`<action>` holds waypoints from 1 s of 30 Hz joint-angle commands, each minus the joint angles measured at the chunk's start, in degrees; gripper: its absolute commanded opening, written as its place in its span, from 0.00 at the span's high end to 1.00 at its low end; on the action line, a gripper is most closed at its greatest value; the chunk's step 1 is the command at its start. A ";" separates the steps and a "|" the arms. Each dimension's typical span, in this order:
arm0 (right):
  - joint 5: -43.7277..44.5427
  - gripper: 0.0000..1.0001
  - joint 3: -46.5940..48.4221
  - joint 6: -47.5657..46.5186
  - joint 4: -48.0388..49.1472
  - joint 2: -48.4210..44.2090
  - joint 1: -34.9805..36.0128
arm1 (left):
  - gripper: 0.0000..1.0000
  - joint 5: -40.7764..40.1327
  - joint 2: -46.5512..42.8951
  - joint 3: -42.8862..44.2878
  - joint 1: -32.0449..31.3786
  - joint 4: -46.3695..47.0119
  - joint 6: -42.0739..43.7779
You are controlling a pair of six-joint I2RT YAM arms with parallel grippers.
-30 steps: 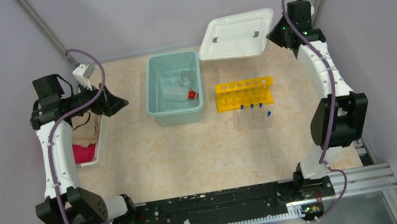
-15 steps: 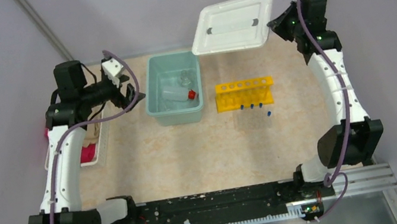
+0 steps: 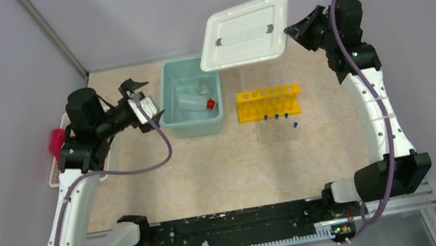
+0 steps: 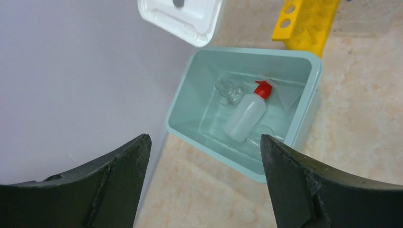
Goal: Organize the chemistry lab equipment
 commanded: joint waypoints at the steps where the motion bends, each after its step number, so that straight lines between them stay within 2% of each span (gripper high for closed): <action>1: -4.47 1.00 -1.07 4.21 4.79 -5.80 4.60 | 0.08 1.91 -5.10 -7.70 -2.12 8.64 15.61; 9: -11.47 1.00 -6.32 8.88 6.09 -11.05 7.01 | 0.09 3.51 -12.33 -19.47 -4.27 21.11 28.93; 13: -14.41 1.00 -8.65 10.07 6.69 -12.75 7.32 | 0.10 5.56 -16.06 -27.97 -4.75 35.02 35.49; 18: -18.39 1.00 -9.40 10.20 6.41 -12.64 7.46 | 0.11 8.76 -17.07 -31.53 -4.83 43.49 39.31; 22: -20.03 1.00 -10.64 10.35 6.66 -13.10 7.60 | 0.11 9.27 -16.38 -30.99 -4.84 44.25 39.65; 30: -20.95 1.00 -11.40 9.94 6.03 -14.01 7.65 | 0.11 7.84 -17.80 -31.74 -4.84 34.70 48.13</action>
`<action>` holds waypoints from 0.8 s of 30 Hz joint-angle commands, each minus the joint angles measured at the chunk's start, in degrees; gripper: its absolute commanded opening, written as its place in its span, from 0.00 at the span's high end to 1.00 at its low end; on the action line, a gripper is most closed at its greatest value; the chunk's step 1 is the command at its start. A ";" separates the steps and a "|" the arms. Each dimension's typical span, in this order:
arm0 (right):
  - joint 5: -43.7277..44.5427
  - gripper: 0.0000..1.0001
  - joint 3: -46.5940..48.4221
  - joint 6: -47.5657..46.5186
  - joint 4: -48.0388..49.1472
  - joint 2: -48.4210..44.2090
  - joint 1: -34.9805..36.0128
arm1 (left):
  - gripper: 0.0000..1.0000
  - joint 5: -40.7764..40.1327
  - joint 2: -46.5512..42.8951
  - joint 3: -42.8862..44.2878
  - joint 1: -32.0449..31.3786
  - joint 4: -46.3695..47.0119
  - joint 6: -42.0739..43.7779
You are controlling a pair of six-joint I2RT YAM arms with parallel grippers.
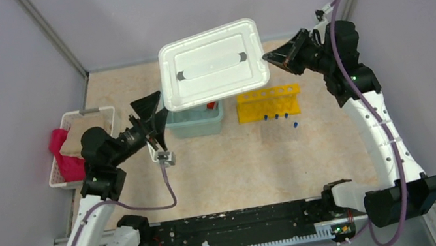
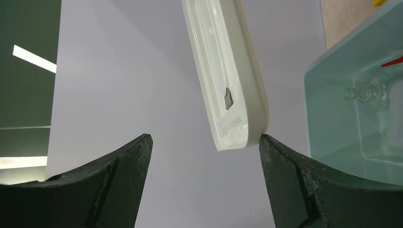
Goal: Organize the chemistry lab equipment
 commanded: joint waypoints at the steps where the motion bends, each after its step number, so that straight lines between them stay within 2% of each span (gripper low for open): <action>1: -3.99 1.00 1.10 0.85 3.44 -2.86 0.69 | 0.11 1.70 -1.60 -0.71 -0.49 -3.50 6.22; 4: -4.35 1.00 1.35 0.83 3.47 -2.89 0.68 | 0.10 1.34 -1.61 -1.50 -0.51 -4.65 7.45; 8: -4.47 1.00 1.97 0.31 2.94 -2.93 0.71 | 0.09 0.72 -1.40 -1.63 -0.51 -11.92 13.59; 14: -3.54 1.00 2.42 -0.92 1.84 -3.28 0.73 | 0.08 -0.59 -1.30 -2.90 -0.51 -12.60 16.67; 18: -4.06 1.00 2.33 -0.98 1.70 -3.33 0.66 | 0.07 -1.37 -0.91 -3.65 -0.48 -10.09 16.08; 24: -5.64 1.00 1.15 -1.12 1.93 -3.48 0.76 | 0.08 0.63 -0.42 -4.97 -0.51 -0.41 13.24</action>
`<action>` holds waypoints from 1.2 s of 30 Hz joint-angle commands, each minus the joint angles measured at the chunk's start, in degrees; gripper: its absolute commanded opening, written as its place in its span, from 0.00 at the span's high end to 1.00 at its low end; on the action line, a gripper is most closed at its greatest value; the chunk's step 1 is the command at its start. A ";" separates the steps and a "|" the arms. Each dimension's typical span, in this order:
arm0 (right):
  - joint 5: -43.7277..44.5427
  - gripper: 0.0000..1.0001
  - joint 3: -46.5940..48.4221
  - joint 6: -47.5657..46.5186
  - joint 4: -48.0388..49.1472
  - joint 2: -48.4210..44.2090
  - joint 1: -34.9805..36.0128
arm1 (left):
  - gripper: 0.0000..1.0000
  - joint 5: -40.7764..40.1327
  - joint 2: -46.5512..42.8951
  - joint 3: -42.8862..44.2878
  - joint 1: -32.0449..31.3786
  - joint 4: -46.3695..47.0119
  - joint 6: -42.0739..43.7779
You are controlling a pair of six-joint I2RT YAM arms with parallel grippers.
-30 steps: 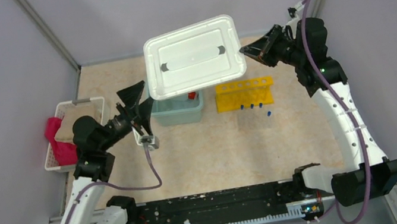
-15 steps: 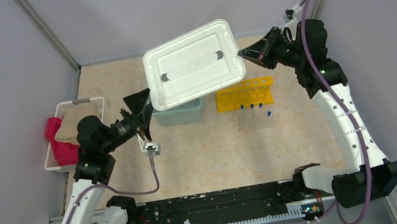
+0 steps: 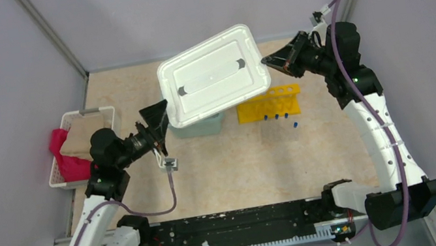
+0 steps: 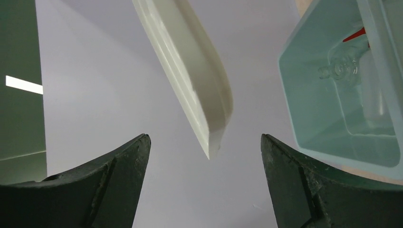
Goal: Organize the chemistry lab equipment
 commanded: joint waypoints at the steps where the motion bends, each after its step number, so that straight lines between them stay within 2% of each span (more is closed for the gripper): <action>1: -3.21 1.00 0.72 0.30 3.60 -2.43 0.61 | 0.09 2.99 0.20 -0.66 -0.46 6.49 -0.69; 6: -3.81 1.00 -0.95 1.21 5.14 -2.50 1.79 | 0.11 3.69 2.07 0.58 -0.47 6.03 -0.92; 11: -3.37 1.00 -1.42 0.60 5.47 -0.94 5.02 | 0.20 4.95 3.53 2.13 -0.47 5.53 -1.32; 14: -2.55 1.00 -0.66 -1.17 4.22 0.97 7.90 | 0.29 5.04 4.30 3.47 -0.47 5.32 -1.44; 17: -2.78 1.00 -0.91 -1.95 3.81 2.22 8.61 | 0.44 4.43 4.20 4.62 -0.47 3.37 -1.88; 19: -2.68 0.92 -1.01 -2.27 4.07 2.61 8.63 | 0.60 3.91 3.89 4.99 -0.43 1.70 -2.06; 23: -2.49 0.59 0.46 -3.92 3.58 3.84 8.61 | 0.85 2.26 2.57 4.71 -0.44 -0.12 -2.79; 25: -1.46 0.48 2.37 -5.77 2.10 4.63 8.60 | 0.93 1.62 1.74 4.62 -0.46 -0.64 -4.39; 29: 4.74 0.31 8.01 -10.82 -3.18 6.30 8.42 | 0.97 -0.20 0.80 6.38 -0.43 -6.60 -9.15; 31: 8.39 0.26 11.66 -12.91 -5.32 6.82 8.05 | 0.97 -1.32 1.36 9.27 -0.46 -11.67 -15.53; 36: 15.91 0.23 18.42 -14.49 -8.82 6.56 6.22 | 1.00 -5.93 5.57 17.75 -0.41 -15.73 -43.73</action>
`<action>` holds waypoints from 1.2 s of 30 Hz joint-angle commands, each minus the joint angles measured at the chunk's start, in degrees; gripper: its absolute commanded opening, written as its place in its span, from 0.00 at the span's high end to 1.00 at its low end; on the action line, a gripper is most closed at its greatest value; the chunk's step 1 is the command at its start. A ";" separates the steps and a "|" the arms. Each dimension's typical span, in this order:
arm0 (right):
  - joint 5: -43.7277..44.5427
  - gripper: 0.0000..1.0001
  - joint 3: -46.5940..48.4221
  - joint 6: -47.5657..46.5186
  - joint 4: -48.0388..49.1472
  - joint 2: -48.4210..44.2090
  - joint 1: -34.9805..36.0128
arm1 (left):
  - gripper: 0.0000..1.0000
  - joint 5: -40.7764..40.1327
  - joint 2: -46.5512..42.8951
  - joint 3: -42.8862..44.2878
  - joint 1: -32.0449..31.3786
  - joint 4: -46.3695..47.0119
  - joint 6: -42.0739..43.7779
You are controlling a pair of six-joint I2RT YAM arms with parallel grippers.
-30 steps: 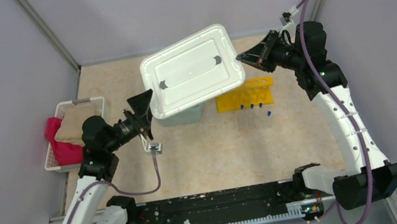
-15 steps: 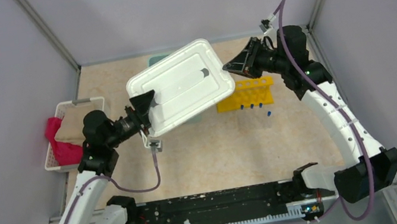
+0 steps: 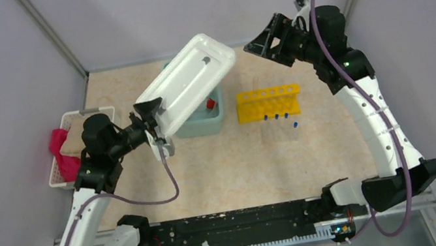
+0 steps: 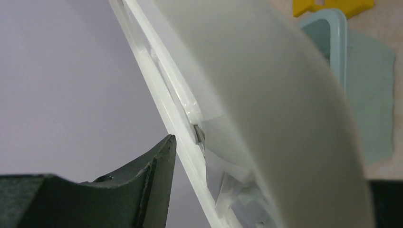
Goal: Organize the chemistry lab equipment
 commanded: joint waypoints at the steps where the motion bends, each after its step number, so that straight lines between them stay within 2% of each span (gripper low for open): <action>1: 9.09 0.23 6.88 -3.42 -1.90 -1.61 -1.37 | 1.00 -4.76 3.40 8.90 -0.17 -3.04 -29.93; 3: 10.07 0.23 6.86 -2.98 -1.00 -2.48 -1.34 | 1.00 -5.89 5.85 12.41 -0.16 -5.05 -41.81; 9: 9.21 0.22 2.65 -1.40 1.32 -3.98 -1.29 | 1.00 -7.13 10.35 17.92 0.28 -1.87 -74.57; 13: 8.10 0.21 -2.10 -0.57 3.22 -5.53 -0.91 | 1.00 -1.22 12.39 20.43 0.71 -0.08 -91.47; 16: 7.88 0.21 -4.62 -0.05 4.11 -5.97 -0.22 | 1.00 2.52 13.12 20.77 1.63 3.50 -100.83; 20: 7.95 0.21 -6.58 0.07 4.22 -5.91 0.85 | 1.00 8.63 14.40 17.71 4.69 10.90 -115.39; 23: 7.82 0.21 -7.09 0.02 4.04 -5.88 1.33 | 1.00 14.84 15.67 12.37 8.91 21.71 -128.48; 25: 7.77 0.21 -7.20 0.00 3.86 -5.88 1.55 | 1.00 17.65 16.80 9.71 11.14 25.80 -134.18; 32: 8.98 0.22 -7.55 0.59 4.65 -4.41 5.61 | 1.00 22.79 19.83 1.36 14.12 35.87 -143.74; 36: 10.33 0.21 -7.23 0.23 4.56 -2.73 7.96 | 1.00 25.55 22.02 -3.65 15.10 53.01 -156.06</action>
